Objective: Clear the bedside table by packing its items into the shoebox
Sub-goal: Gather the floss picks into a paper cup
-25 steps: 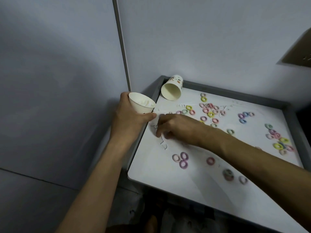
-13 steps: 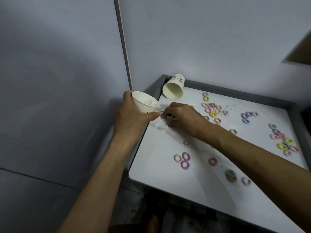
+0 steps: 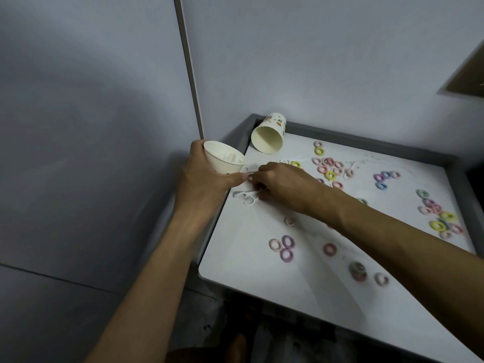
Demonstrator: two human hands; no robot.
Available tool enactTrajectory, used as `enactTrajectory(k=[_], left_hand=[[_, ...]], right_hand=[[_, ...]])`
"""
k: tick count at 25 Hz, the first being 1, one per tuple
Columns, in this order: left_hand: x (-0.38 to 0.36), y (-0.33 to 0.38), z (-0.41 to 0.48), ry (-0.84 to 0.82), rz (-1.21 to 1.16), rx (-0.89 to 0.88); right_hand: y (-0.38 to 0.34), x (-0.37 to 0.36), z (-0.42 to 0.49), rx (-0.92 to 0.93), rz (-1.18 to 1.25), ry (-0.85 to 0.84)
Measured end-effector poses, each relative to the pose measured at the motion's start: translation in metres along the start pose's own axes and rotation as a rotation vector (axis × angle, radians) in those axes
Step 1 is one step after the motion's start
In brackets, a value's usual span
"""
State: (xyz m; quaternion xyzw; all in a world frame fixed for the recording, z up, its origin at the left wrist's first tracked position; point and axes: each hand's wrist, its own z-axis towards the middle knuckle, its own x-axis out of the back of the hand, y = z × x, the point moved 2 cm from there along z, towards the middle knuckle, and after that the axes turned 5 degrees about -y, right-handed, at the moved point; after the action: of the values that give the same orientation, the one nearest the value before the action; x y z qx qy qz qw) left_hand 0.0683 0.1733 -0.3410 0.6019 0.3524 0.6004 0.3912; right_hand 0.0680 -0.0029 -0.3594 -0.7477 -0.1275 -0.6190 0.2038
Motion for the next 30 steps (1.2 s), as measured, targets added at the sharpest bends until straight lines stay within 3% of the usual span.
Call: enactTrajectory(k=[10, 22, 30], left_hand=[[-0.003, 0.001, -0.001, -0.03, 0.001, 0.011], [-0.006, -0.003, 0.001, -0.038, 0.02, -0.011], [-0.011, -0.006, 0.001, -0.061, 0.021, -0.018]], right_hand=[[0.004, 0.0, -0.021, -0.105, -0.025, -0.055], [-0.006, 0.005, -0.01, -0.058, -0.131, -0.153], [-0.002, -0.011, -0.022, 0.075, -0.225, 0.03]])
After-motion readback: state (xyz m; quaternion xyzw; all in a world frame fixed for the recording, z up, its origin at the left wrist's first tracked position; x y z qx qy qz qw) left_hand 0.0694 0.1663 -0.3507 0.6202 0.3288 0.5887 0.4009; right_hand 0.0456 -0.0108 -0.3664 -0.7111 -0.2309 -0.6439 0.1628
